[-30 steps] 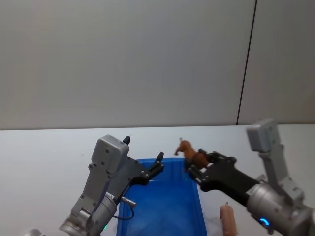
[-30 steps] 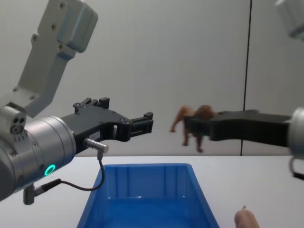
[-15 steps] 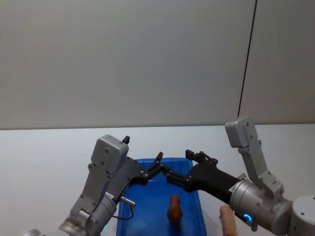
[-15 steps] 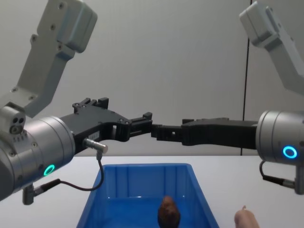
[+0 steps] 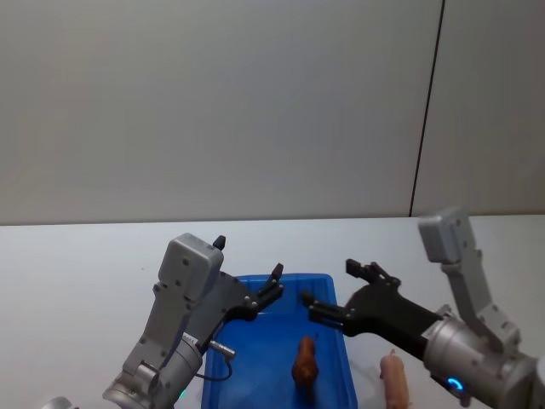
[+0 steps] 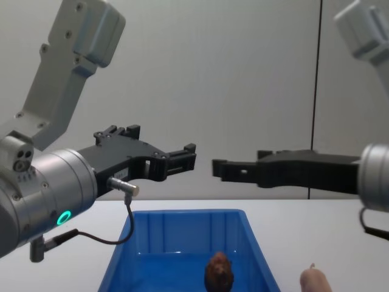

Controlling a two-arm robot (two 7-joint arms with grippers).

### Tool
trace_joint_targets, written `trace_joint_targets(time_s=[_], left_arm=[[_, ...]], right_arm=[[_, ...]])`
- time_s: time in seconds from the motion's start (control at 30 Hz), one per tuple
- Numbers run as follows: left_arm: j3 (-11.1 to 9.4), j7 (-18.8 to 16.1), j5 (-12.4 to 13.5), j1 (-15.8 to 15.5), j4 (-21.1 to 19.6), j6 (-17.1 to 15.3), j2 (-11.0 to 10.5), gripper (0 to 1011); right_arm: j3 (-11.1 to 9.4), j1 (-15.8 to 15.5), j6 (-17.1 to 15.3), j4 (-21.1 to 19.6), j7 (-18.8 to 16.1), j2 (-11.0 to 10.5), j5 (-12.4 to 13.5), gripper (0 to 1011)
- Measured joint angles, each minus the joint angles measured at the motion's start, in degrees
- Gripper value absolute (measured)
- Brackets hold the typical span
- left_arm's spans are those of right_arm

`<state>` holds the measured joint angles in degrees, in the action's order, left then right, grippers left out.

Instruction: Pick up the two dolls from the table and place them into the box.

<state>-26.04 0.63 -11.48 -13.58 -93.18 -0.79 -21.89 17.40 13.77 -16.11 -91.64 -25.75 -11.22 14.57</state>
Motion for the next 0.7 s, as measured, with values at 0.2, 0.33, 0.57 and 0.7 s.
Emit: trace_joint_targets(time_s=[0.2,0.33,0.57,0.7], left_arm=[[0.0,0.0,0.0,0.0,0.0,0.0,0.0,1003],[0.0,0.0,0.0,0.0,0.0,0.0,0.0,1003],[0.0,0.0,0.0,0.0,0.0,0.0,0.0,1003],[0.0,0.0,0.0,0.0,0.0,0.0,0.0,1003]], right_arm=[[-1.1,-2.5,0.6,-2.5,1.4,-2.3,1.3,1001],[-1.5,-4.1,0.7,-3.9,2.4,-3.5,2.0,1001],[-2.0,-7.0,0.2,-6.3,4.6,-5.5,2.6,1001],[-2.1,-8.6,-0.3,-7.3,6.0,-6.4,2.6,1001]])
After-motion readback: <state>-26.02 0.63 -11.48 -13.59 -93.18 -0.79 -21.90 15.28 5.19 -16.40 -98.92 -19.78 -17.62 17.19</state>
